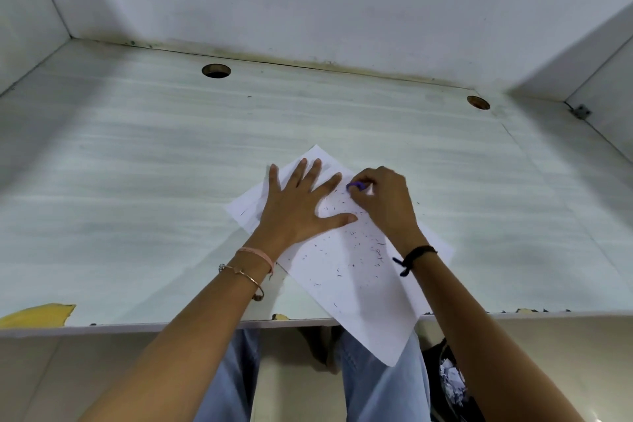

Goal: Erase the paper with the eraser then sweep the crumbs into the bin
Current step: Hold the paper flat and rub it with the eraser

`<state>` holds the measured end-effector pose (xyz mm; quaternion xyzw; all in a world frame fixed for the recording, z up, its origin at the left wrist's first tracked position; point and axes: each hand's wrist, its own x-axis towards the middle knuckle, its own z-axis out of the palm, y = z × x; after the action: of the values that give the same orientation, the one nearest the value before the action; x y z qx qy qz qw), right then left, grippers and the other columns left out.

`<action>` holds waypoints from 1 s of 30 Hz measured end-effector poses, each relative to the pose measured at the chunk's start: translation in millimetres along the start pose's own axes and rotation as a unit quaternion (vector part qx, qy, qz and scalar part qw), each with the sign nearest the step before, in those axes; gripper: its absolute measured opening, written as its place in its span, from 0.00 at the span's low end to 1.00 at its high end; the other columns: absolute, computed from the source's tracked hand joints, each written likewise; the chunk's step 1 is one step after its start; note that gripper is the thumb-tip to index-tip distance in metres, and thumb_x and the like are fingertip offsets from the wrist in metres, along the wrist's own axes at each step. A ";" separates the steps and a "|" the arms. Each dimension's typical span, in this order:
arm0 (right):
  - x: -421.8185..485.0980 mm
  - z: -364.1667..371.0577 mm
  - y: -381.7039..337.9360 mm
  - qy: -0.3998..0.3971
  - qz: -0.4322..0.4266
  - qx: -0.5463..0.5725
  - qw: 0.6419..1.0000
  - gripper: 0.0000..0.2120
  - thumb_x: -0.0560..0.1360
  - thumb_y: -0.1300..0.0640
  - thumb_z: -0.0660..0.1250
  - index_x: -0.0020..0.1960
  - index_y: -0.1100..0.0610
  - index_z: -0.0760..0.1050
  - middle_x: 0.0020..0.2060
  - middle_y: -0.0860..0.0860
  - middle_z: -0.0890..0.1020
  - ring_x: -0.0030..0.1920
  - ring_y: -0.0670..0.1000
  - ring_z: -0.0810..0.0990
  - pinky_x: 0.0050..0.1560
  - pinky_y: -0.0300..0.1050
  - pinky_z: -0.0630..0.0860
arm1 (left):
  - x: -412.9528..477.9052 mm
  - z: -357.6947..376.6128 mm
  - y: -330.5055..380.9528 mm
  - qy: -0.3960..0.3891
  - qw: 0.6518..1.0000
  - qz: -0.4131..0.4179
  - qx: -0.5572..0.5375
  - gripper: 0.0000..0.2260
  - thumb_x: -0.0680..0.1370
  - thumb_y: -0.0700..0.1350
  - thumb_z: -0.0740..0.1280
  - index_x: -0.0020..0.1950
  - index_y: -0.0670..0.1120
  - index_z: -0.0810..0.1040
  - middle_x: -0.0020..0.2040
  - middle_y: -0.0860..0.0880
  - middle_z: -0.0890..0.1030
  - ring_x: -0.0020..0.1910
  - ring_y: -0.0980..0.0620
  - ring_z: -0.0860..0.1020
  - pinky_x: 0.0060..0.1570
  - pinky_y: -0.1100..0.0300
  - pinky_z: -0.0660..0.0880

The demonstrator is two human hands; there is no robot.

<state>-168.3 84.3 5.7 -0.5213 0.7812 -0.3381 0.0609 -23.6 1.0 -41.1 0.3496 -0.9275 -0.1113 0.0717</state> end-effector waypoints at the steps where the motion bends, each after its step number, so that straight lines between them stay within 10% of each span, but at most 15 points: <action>1: 3.1 -2.8 1.2 0.012 0.013 -0.006 1.000 0.02 0.71 0.61 0.71 0.42 0.59 0.82 0.37 0.53 0.83 0.34 0.41 0.73 0.36 0.25 0.66 | -0.2 -0.3 0.7 0.000 1.000 -0.001 0.000 0.42 0.67 0.80 0.42 0.78 0.65 0.47 0.81 0.52 0.42 0.79 0.51 0.40 0.70 0.32 0.35; 17: 9.4 -11.3 -10.5 -0.040 0.011 -0.097 0.994 0.04 0.70 0.61 0.69 0.42 0.59 0.83 0.38 0.54 0.82 0.41 0.53 0.80 0.42 0.45 0.74 | 1.9 1.8 -0.2 0.005 1.000 0.000 0.010 0.42 0.66 0.80 0.40 0.78 0.65 0.46 0.81 0.51 0.43 0.79 0.50 0.41 0.70 0.31 0.36; 22: 1.1 -6.5 -24.9 -0.112 -0.031 -0.073 0.990 0.03 0.70 0.61 0.70 0.41 0.57 0.83 0.35 0.52 0.81 0.35 0.47 0.75 0.35 0.31 0.68 | 1.8 3.9 -0.3 0.015 0.999 0.008 0.027 0.44 0.65 0.80 0.38 0.78 0.64 0.45 0.81 0.50 0.43 0.79 0.48 0.41 0.70 0.30 0.38; 26: 15.7 -11.6 -15.6 -0.052 0.023 -0.124 0.991 0.04 0.70 0.60 0.69 0.41 0.58 0.82 0.37 0.50 0.81 0.40 0.52 0.78 0.45 0.49 0.75 | 1.8 1.1 0.6 -0.002 1.000 0.000 0.015 0.41 0.68 0.79 0.42 0.78 0.65 0.45 0.81 0.51 0.42 0.79 0.49 0.40 0.70 0.31 0.35; 30: 5.0 -9.3 -28.1 -0.125 -0.023 -0.078 0.989 0.03 0.70 0.61 0.70 0.41 0.57 0.83 0.31 0.41 0.76 0.35 0.44 0.74 0.38 0.33 0.69 | 2.2 4.9 -0.3 0.015 1.000 0.007 0.025 0.42 0.67 0.80 0.40 0.78 0.64 0.46 0.81 0.50 0.44 0.79 0.48 0.41 0.70 0.30 0.38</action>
<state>-153.0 78.0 30.8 -0.5804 0.7791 -0.2099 0.1095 -26.1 0.1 -45.8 0.3465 -0.9312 -0.0824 0.0772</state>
